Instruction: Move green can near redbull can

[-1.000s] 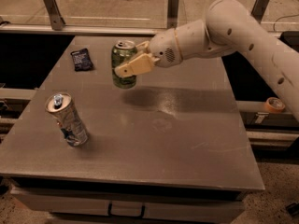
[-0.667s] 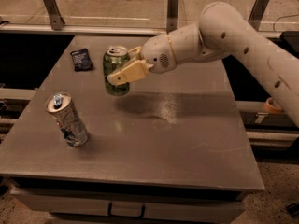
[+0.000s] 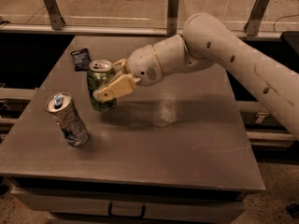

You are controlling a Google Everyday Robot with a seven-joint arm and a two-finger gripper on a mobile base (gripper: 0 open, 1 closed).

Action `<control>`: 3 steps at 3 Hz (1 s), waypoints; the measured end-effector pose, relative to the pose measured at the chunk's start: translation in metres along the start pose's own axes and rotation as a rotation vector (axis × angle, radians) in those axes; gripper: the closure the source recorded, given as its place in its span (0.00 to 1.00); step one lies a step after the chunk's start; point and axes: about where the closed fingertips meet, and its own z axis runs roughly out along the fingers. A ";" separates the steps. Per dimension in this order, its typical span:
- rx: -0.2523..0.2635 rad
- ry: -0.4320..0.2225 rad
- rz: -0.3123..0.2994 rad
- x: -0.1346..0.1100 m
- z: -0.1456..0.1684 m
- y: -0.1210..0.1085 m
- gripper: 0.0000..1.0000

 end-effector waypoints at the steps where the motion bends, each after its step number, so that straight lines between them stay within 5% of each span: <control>1: -0.050 0.015 -0.013 0.008 0.015 0.009 0.59; 3: -0.082 0.029 -0.022 0.018 0.022 0.016 0.13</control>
Offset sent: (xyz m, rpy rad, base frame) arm -0.0178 0.0084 -0.0276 -0.0303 0.0024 0.0937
